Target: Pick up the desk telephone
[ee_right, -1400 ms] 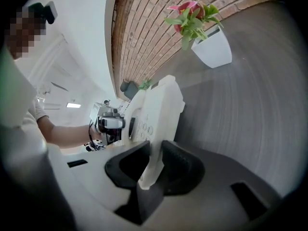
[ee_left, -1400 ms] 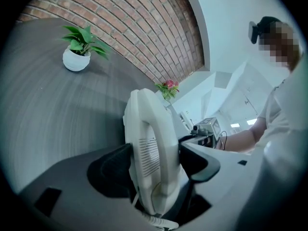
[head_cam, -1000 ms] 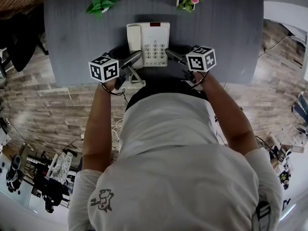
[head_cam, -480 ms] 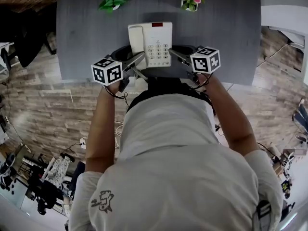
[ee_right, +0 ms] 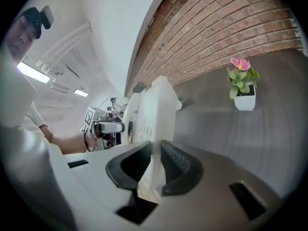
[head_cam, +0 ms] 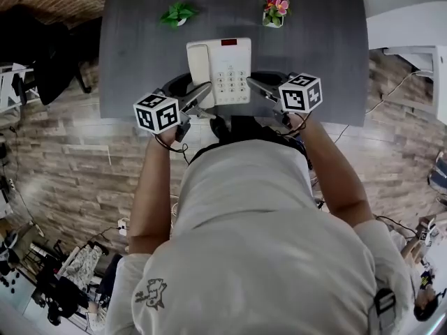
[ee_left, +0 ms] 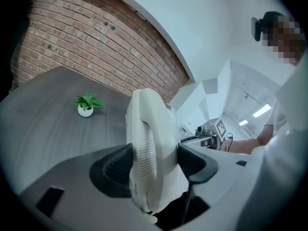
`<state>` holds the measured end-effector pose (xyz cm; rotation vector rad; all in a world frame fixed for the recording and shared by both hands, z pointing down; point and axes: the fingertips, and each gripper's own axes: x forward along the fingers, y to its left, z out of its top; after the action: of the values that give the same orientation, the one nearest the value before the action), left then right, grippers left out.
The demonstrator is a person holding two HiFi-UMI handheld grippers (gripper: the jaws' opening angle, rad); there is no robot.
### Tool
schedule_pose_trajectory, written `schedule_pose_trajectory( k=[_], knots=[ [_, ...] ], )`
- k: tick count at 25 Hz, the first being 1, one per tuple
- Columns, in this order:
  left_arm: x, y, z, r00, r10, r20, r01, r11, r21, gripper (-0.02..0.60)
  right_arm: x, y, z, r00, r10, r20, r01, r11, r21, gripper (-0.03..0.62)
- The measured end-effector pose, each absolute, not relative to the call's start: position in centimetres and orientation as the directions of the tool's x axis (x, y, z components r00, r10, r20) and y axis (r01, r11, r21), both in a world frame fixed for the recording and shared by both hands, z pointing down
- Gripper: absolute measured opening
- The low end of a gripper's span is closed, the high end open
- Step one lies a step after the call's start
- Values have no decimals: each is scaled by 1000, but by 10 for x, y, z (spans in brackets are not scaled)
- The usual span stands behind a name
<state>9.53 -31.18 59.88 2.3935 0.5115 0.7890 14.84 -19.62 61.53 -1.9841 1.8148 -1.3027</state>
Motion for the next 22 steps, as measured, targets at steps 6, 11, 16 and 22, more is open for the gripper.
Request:
schedule_pose_trajectory(
  k=[6, 11, 16, 22],
  knots=[
    [48, -290, 562, 786, 487, 381, 217, -793, 569, 305, 101, -174, 581, -84, -884, 460, -779, -230, -584, 69],
    [45, -287, 558, 792, 489, 367, 221, -789, 574, 305, 98, -170, 575, -66, -884, 463, -786, -240, -569, 69],
    [44, -287, 555, 775, 504, 380, 233, -788, 570, 305, 95, -170, 572, -52, -881, 469, -773, -262, -577, 69],
    [41, -284, 553, 769, 511, 384, 235, -784, 574, 304, 93, -167, 570, -47, -875, 482, -766, -278, -580, 69]
  ],
)
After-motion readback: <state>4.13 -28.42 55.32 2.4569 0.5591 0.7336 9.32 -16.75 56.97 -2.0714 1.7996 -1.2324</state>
